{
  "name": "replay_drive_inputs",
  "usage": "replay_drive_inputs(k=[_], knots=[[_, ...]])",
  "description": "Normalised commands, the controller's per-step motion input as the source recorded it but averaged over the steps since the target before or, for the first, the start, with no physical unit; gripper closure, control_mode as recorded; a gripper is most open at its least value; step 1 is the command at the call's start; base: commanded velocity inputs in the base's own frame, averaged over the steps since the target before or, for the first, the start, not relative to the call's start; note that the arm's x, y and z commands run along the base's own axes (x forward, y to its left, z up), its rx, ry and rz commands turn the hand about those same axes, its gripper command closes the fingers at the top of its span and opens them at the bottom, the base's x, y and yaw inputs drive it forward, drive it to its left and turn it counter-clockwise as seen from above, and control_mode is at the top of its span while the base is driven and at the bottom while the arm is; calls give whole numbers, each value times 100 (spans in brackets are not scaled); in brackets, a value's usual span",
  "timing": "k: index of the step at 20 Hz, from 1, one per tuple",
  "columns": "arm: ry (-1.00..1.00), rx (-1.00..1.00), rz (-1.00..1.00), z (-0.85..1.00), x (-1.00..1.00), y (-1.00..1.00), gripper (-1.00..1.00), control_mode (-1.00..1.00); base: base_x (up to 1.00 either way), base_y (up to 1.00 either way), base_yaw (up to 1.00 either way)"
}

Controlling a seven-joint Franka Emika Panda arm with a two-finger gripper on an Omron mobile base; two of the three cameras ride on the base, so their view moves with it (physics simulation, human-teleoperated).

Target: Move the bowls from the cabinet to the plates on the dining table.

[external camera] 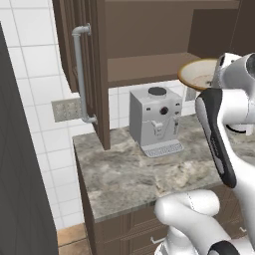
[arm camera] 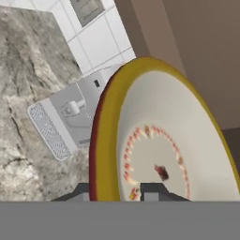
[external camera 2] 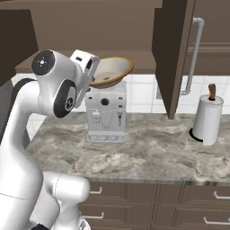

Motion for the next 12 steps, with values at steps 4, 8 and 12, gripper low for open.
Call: replay_drive_inputs(k=[4, 8, 12], knots=[[0, -1, 3, 17, -51, 19, 100, -100, 0, 0, 0], [-1, 0, 2, 19, -45, 17, 100, -100, 0, 0, 0], [-1, 0, 3, 16, -42, 18, 100, -100, 0, 0, 0]])
